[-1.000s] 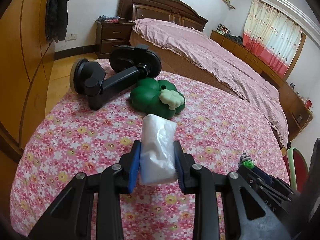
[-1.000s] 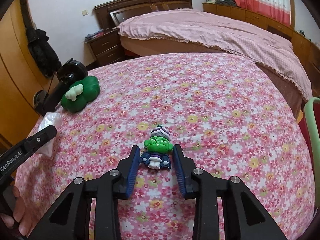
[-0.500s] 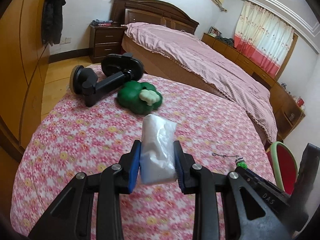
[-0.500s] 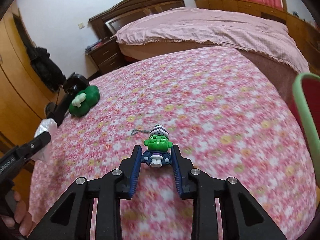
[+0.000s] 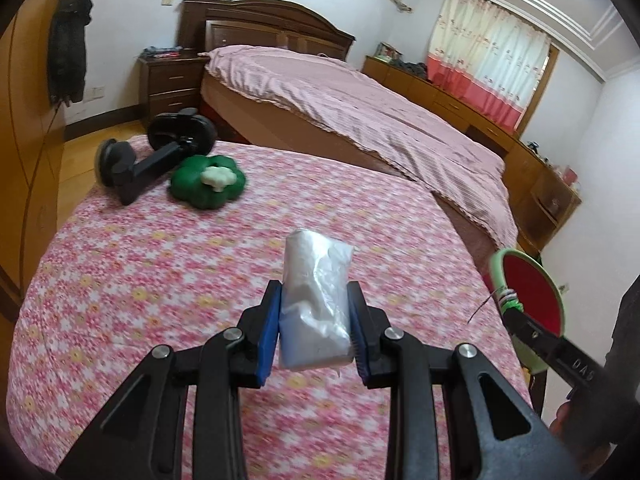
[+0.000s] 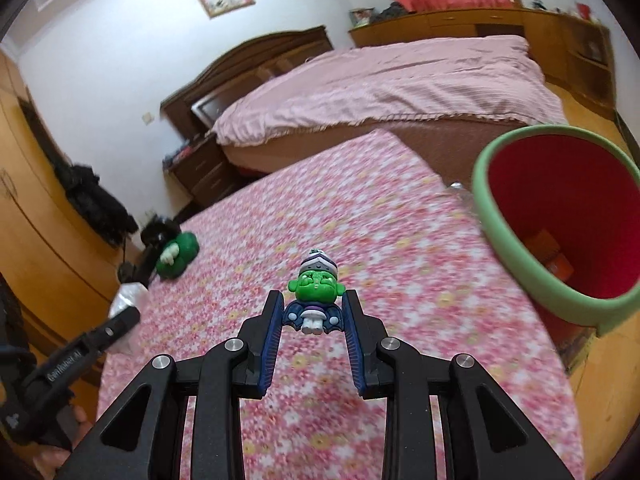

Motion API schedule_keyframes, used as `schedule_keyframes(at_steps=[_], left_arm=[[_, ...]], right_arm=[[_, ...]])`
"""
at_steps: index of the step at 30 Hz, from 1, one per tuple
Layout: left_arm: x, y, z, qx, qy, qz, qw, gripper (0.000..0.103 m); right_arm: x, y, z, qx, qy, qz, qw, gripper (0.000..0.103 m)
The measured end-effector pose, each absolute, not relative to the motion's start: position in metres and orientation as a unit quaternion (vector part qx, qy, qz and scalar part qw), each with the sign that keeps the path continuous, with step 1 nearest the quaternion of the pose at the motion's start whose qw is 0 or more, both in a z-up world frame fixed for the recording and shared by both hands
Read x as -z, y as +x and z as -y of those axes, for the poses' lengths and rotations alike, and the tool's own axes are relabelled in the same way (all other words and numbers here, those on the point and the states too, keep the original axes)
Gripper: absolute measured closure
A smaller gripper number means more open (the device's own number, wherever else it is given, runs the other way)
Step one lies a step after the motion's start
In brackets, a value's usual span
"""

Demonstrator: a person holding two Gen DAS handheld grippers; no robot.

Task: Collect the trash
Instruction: 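Carry the white bag and green figure over the red bucket and open both tools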

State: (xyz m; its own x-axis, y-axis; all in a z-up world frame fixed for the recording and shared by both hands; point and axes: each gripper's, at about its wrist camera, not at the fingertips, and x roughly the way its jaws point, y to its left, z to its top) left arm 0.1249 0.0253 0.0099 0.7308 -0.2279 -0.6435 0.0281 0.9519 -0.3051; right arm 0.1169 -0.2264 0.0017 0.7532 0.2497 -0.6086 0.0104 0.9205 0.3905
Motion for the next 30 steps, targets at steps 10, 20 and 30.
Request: schedule_keyframes(at_steps=[10,20,30], left_arm=[[-0.031,0.113,0.022,0.121,-0.110,-0.351,0.922,0.071],[-0.035,0.126,0.086,0.185,-0.079,-0.363,0.910,0.071],[-0.027,0.149,0.170,0.239,-0.037,-0.386,0.890,0.071]], right_arm=[[-0.027,0.079,0.275,-0.030,0.218,-0.296,0.930,0.073],[-0.027,0.063,0.331,0.014,0.265,-0.268,0.926,0.073],[-0.011,0.063,0.396,0.050,0.311,-0.268,0.910,0.073]])
